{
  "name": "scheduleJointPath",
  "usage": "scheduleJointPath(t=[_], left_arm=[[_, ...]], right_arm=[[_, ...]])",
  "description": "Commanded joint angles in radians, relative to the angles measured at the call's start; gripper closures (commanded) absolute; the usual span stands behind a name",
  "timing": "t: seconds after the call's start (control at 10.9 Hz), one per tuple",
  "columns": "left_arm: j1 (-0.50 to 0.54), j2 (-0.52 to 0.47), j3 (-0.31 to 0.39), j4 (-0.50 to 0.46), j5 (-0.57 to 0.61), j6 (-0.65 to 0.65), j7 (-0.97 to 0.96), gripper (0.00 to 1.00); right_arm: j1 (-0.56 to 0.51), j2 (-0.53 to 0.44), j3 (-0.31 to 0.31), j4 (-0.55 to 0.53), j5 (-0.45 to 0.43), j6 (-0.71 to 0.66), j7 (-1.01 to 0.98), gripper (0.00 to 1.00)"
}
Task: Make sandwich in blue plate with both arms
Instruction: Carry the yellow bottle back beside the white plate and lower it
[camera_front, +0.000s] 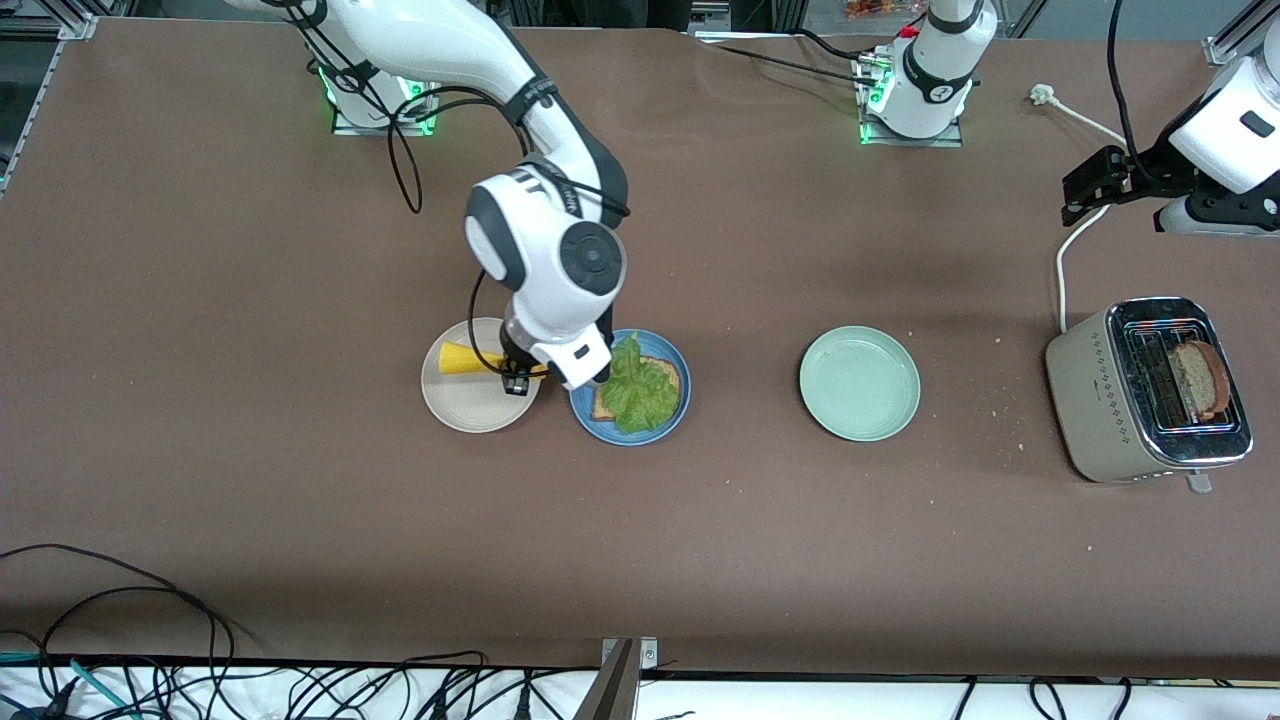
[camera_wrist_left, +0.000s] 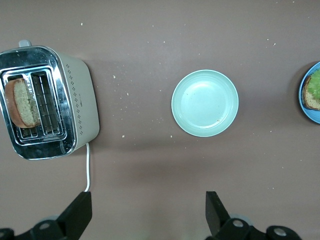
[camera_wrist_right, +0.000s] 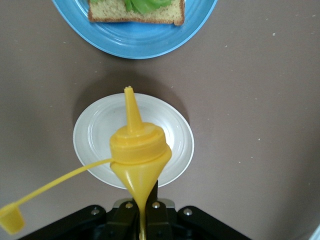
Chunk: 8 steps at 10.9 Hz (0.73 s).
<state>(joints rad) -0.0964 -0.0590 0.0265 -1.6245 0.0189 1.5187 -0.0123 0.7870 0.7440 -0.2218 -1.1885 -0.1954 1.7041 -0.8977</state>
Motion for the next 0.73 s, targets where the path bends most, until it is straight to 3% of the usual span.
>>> scheduleJointPath(t=[0.0, 0.18, 0.64], left_arm=[[0.006, 0.013, 0.007, 0.015, 0.013, -0.006, 0.021, 0.0], [0.046, 0.046, 0.012, 0.017, 0.024, 0.003, 0.021, 0.0], [0.136, 0.266, 0.01, 0.17, 0.113, 0.012, 0.053, 0.0]], right_arm=[[-0.13, -0.081, 0.01, 0.0, 0.195, -0.03, -0.237, 1.0], [-0.237, -0.119, 0.01, 0.001, 0.378, -0.105, -0.372, 1.0], [-0.515, -0.137, 0.013, -0.014, 0.735, -0.294, -0.83, 1.0]])
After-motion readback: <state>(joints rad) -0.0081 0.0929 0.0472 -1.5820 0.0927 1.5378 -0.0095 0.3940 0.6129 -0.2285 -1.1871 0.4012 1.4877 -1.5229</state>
